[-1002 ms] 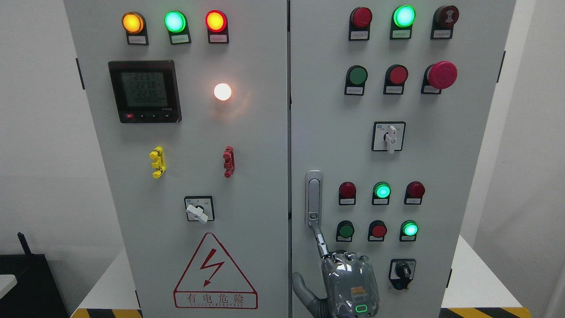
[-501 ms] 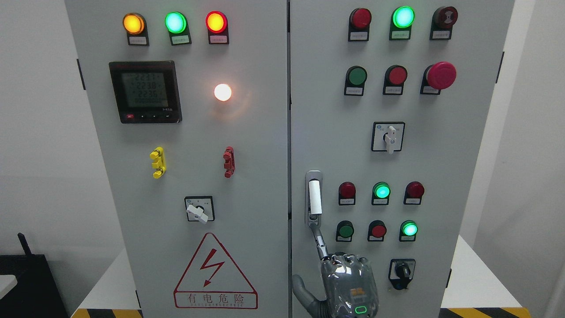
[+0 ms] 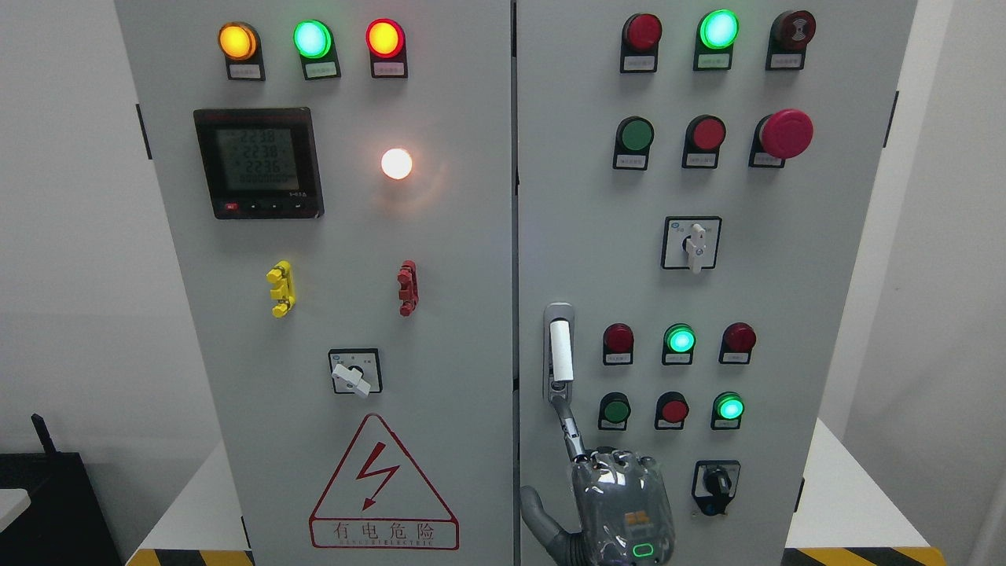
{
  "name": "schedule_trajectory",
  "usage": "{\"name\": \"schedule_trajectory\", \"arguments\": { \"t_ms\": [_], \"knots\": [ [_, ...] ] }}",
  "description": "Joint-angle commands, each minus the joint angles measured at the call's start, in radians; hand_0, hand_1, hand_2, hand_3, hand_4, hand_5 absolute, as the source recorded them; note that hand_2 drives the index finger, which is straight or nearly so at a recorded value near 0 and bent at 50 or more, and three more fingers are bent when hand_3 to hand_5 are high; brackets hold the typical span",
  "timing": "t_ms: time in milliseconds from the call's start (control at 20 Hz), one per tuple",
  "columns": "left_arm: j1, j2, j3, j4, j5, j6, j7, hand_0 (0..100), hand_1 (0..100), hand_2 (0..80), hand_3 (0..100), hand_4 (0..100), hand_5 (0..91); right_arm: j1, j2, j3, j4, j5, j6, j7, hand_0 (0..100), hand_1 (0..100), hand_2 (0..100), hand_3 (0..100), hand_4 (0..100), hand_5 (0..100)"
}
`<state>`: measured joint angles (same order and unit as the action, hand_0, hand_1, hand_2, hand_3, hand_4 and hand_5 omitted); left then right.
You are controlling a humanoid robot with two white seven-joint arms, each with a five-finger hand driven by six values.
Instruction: Release door handle
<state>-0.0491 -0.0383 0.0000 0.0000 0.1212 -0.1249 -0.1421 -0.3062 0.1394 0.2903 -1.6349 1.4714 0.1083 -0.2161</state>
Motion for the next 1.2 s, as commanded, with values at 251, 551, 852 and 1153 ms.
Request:
{"name": "schedule_trajectory", "arguments": {
  "t_ms": [251,551,852,1153],
  "knots": [
    [0.000,0.000,0.011,0.017,0.000,0.004,-0.001,12,39,0.0,0,0,0.0,0.004,0.003,-0.003,-0.014,-0.011,-0.009,-0.057,33,30,0,100,96,100],
    [0.000,0.000,0.011,0.017,0.000,0.004,-0.001,12,39,0.0,0,0,0.0,0.059,0.005,-0.028,-0.060,-0.045,-0.059,-0.112,46,27,62,100,89,95],
    [0.000,0.000,0.011,0.017,0.000,0.004,-0.001,12,39,0.0,0,0,0.0,0.024,0.005,-0.043,-0.066,-0.046,-0.053,-0.112,45,12,83,100,88,91],
    [0.000,0.000,0.011,0.017,0.000,0.004,-0.001,12,39,0.0,0,0,0.0,0.009,0.005,-0.046,-0.076,-0.045,-0.039,-0.109,40,11,95,100,91,96]
  ]
}}
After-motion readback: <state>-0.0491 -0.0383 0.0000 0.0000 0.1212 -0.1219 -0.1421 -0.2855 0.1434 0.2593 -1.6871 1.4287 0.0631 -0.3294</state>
